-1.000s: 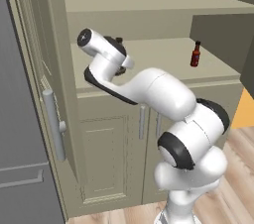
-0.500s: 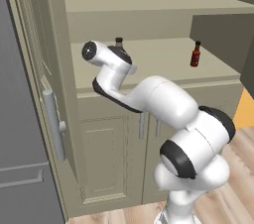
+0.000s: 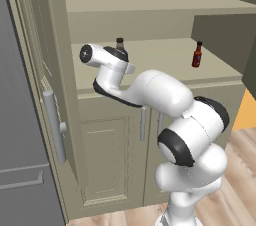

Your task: Move the syrup bottle and condiment bottle from the cabinet to the dining counter.

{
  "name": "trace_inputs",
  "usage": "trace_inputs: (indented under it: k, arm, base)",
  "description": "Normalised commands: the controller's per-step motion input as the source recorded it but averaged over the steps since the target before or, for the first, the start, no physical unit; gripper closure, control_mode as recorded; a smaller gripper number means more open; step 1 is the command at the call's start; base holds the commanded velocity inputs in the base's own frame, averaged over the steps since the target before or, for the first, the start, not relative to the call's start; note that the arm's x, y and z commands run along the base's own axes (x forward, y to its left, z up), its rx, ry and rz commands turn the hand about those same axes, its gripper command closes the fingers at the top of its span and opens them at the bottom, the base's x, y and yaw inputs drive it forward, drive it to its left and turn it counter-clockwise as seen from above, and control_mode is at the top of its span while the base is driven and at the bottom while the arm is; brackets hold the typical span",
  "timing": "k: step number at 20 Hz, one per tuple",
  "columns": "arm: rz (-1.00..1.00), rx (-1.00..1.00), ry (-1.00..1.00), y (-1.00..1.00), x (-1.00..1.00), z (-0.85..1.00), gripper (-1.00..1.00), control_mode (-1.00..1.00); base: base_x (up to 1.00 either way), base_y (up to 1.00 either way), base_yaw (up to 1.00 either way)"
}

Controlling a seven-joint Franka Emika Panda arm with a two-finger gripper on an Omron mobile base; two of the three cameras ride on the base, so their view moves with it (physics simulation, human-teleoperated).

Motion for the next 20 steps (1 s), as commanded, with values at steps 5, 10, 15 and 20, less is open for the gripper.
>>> trace_inputs:
  k: [5, 10, 15, 20]
  arm:
    - [-0.11, -0.07, 0.00, 0.10, 0.18, 0.00, -1.00, -1.00]
    - [-0.08, -0.06, 0.00, 0.00, 0.36, 0.00, -1.00, -1.00]
    - [-0.04, -0.04, 0.00, 0.00, 0.38, 0.00, -1.00, -1.00]
    - [-0.02, -0.01, 0.00, 0.01, 0.35, 0.00, -1.00, -1.00]
  base:
    - [0.00, 0.00, 0.00]
    - [0.00, 0.00, 0.00]
    - [0.00, 0.00, 0.00]
    - [0.00, 0.00, 0.00]
